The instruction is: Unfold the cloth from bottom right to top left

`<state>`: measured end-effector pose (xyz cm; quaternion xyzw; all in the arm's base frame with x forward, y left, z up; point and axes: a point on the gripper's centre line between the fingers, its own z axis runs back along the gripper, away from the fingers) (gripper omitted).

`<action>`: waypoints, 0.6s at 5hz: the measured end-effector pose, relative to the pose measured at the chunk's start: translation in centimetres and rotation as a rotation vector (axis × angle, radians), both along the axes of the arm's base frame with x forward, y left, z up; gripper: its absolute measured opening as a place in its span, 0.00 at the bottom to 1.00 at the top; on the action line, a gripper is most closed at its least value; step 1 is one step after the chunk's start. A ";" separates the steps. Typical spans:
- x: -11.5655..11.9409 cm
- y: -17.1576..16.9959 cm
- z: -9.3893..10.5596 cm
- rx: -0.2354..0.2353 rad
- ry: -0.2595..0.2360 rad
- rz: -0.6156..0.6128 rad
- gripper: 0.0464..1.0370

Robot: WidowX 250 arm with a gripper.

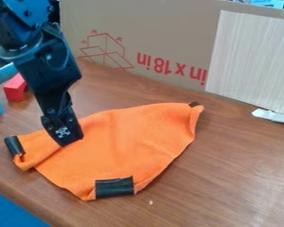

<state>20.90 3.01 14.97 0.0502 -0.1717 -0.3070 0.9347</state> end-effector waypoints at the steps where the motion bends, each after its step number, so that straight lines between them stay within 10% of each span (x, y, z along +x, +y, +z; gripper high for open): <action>1: -0.1 0.0 -0.6 0.006 0.013 0.010 0.96; 3: 0.3 -3.8 -5.6 0.119 0.012 0.028 0.96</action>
